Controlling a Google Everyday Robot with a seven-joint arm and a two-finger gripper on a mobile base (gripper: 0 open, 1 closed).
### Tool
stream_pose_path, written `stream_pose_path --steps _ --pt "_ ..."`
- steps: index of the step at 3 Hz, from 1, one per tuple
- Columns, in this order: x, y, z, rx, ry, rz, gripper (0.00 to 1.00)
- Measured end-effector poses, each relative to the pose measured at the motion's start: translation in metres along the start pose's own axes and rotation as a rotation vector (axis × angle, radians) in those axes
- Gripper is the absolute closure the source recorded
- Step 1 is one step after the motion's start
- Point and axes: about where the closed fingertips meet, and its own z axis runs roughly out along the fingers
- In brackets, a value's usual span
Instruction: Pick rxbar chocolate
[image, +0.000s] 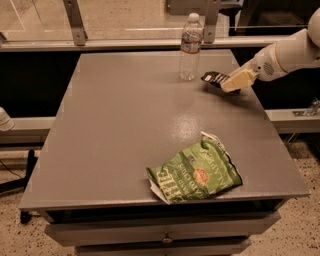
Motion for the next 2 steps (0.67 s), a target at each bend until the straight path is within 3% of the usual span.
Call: stream_pose_path --steps 1,2 --pt "-0.036 0.019 -0.018 -0.063 -0.085 -0.069 1.00" --pt "-0.053 0.032 -0.036 -0.124 -0.145 -0.099 1.00"
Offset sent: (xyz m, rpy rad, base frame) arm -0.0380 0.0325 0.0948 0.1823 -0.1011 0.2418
